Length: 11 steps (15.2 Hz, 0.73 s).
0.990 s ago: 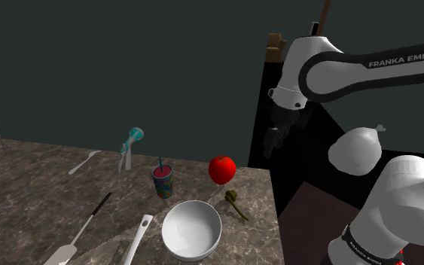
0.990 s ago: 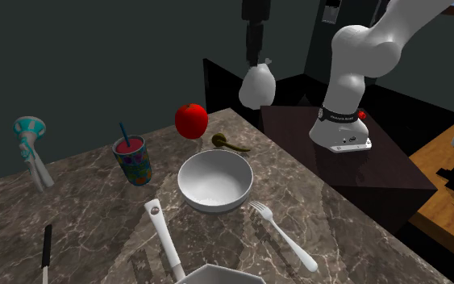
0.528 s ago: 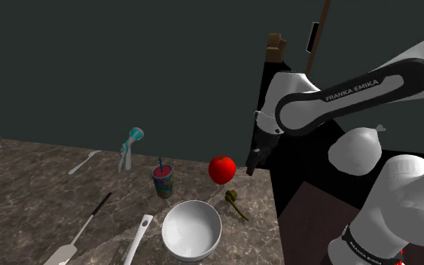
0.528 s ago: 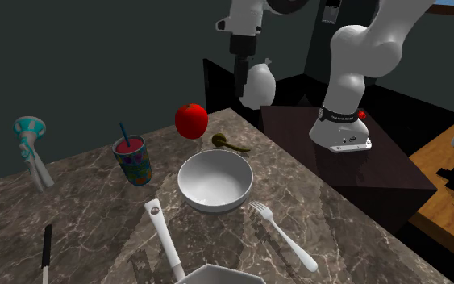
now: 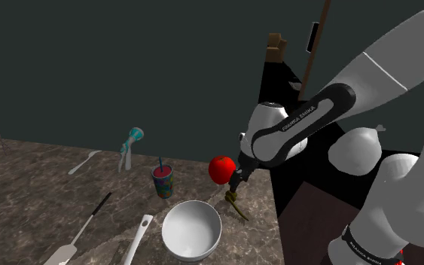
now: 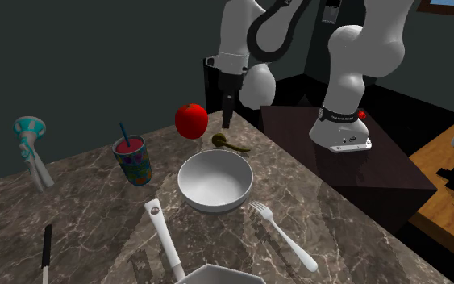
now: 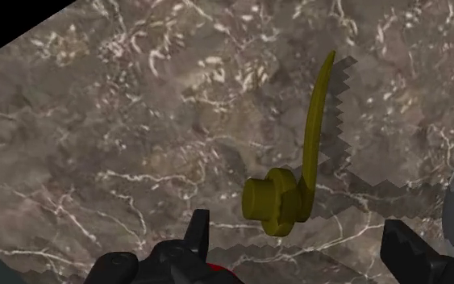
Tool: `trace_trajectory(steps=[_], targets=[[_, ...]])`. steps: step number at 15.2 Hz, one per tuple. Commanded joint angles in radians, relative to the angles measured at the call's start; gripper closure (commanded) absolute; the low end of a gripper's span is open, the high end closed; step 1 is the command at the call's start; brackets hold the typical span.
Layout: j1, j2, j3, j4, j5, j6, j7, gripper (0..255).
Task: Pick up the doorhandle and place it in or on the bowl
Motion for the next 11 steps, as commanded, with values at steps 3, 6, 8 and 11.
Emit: trace_trajectory(steps=[3,6,8,11], targets=[[0.03,0.127,-0.002,0.033,0.082,0.109,-0.062,0],[0.043,0.183,0.002,0.045,0.135,0.153,-0.102,0],[0.048,0.221,0.009,0.055,0.175,0.18,-0.134,0],[0.049,0.252,0.018,0.064,0.209,0.201,-0.16,0]])
